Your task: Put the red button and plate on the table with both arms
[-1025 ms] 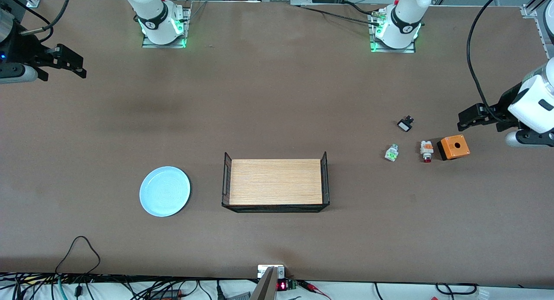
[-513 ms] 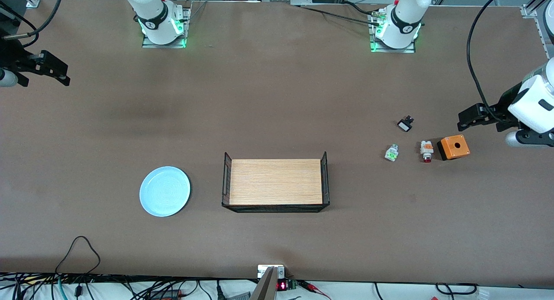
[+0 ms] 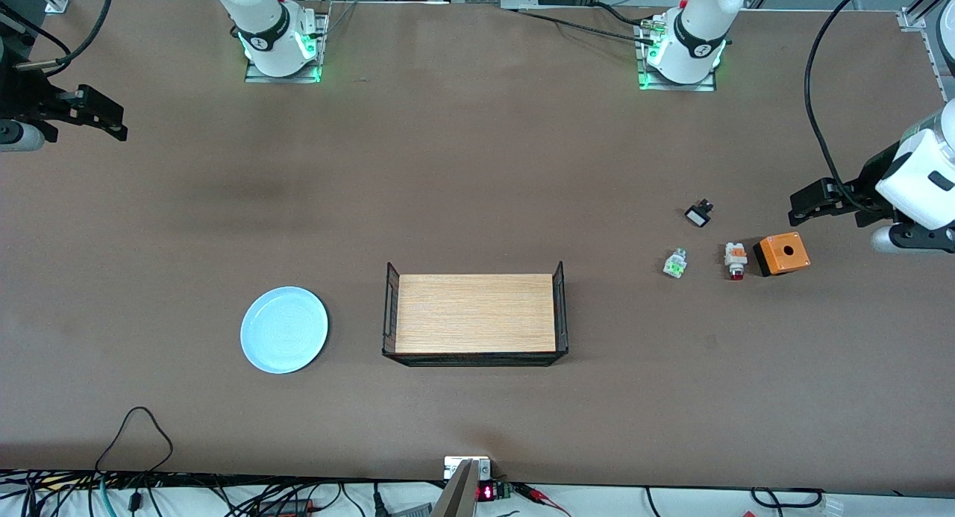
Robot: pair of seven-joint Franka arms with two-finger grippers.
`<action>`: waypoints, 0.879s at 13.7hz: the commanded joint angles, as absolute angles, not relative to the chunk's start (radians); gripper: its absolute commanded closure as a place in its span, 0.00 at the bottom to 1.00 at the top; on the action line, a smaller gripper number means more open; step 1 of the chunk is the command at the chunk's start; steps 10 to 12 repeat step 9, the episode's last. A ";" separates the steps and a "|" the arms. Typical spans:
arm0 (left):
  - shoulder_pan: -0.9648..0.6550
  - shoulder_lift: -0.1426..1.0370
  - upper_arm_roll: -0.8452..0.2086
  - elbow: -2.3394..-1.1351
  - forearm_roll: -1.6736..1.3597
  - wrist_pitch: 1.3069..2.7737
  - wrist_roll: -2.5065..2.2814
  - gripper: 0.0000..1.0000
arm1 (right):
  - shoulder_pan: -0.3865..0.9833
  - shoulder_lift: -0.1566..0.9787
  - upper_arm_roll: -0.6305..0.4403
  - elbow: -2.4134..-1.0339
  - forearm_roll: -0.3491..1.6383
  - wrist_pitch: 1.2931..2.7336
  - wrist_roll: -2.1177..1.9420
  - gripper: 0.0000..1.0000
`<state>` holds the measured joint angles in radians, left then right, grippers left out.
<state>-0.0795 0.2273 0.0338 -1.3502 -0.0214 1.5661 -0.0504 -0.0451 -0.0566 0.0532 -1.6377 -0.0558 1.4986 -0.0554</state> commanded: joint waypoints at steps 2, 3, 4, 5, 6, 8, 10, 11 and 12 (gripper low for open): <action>-0.074 0.219 0.032 -1.345 -0.040 1.562 -0.037 0.00 | -0.051 -0.049 0.063 -1.615 -0.051 1.471 -0.054 0.00; -0.074 0.219 0.032 -1.345 -0.040 1.562 -0.037 0.00 | -0.051 -0.049 0.063 -1.615 -0.049 1.476 -0.052 0.00; -0.074 0.219 0.032 -1.345 -0.040 1.563 -0.037 0.00 | -0.051 -0.048 0.063 -1.611 -0.049 1.476 -0.052 0.00; -0.074 0.219 0.032 -1.345 -0.040 1.563 -0.037 0.00 | -0.049 -0.048 0.063 -1.611 -0.049 1.479 -0.051 0.00; -0.074 0.219 0.032 -1.345 -0.040 1.563 -0.037 0.00 | -0.048 -0.048 0.064 -1.611 -0.049 1.479 -0.051 0.00; -0.074 0.219 0.032 -1.345 -0.040 1.563 -0.037 0.00 | -0.040 -0.048 0.067 -1.609 -0.049 1.479 -0.049 0.00; -0.074 0.219 0.032 -1.345 -0.040 1.563 -0.037 0.00 | -0.041 -0.048 0.066 -1.605 -0.049 1.480 -0.049 0.00; -0.074 0.219 0.032 -1.345 -0.040 1.563 -0.037 0.00 | -0.041 -0.048 0.066 -1.605 -0.049 1.480 -0.049 0.00; -0.074 0.219 0.032 -1.345 -0.040 1.563 -0.037 0.00 | -0.041 -0.048 0.066 -1.605 -0.049 1.480 -0.049 0.00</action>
